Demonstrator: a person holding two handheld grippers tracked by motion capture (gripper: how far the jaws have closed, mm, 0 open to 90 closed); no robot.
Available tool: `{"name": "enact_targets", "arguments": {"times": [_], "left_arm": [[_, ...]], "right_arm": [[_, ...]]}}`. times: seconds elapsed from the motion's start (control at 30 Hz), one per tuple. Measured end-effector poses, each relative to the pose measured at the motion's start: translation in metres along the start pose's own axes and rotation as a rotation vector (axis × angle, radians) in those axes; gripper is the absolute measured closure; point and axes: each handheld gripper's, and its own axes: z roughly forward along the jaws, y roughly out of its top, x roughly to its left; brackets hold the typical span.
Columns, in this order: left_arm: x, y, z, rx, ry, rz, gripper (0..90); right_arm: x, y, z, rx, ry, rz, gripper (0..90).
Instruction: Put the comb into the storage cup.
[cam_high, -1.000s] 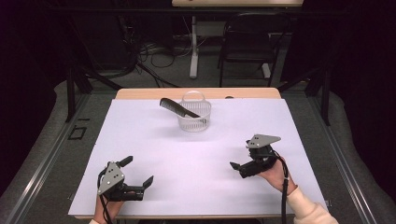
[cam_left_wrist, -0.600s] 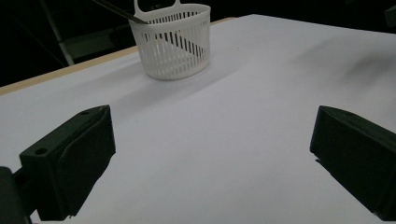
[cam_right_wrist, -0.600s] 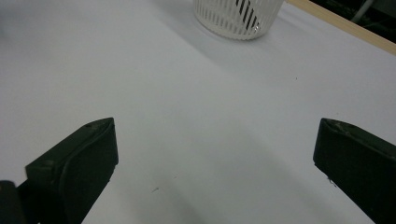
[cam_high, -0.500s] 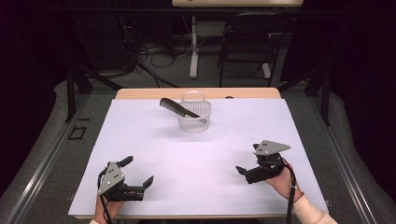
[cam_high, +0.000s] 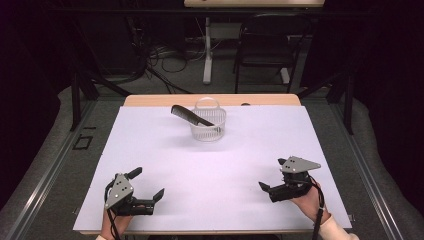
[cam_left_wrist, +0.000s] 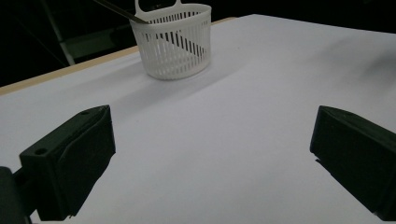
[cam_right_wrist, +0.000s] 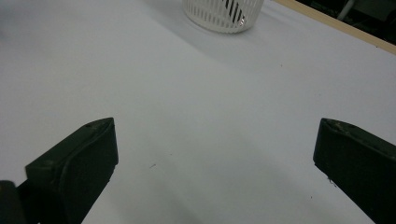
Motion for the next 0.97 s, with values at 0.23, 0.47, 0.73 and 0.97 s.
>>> {"name": "enact_targets", "arguments": {"times": [0.23, 0.47, 0.73, 0.97], "left_arm": [[0.000, 0.000, 0.000, -0.003, 0.005, -0.003, 0.2], [0.000, 0.000, 0.000, 0.001, 0.010, -0.004, 0.2], [0.001, -0.001, -0.001, -0.003, 0.016, -0.006, 0.2], [0.002, -0.001, 0.000, 0.003, 0.020, -0.007, 0.2]], "right_arm": [[0.003, -0.005, -0.006, 0.001, -0.011, -0.005, 0.0], [0.004, -0.011, -0.011, -0.009, -0.019, 0.006, 0.0], [0.006, -0.015, -0.017, -0.030, -0.032, 0.016, 0.0], [0.005, -0.018, -0.017, -0.029, -0.047, 0.027, 0.0]]}}
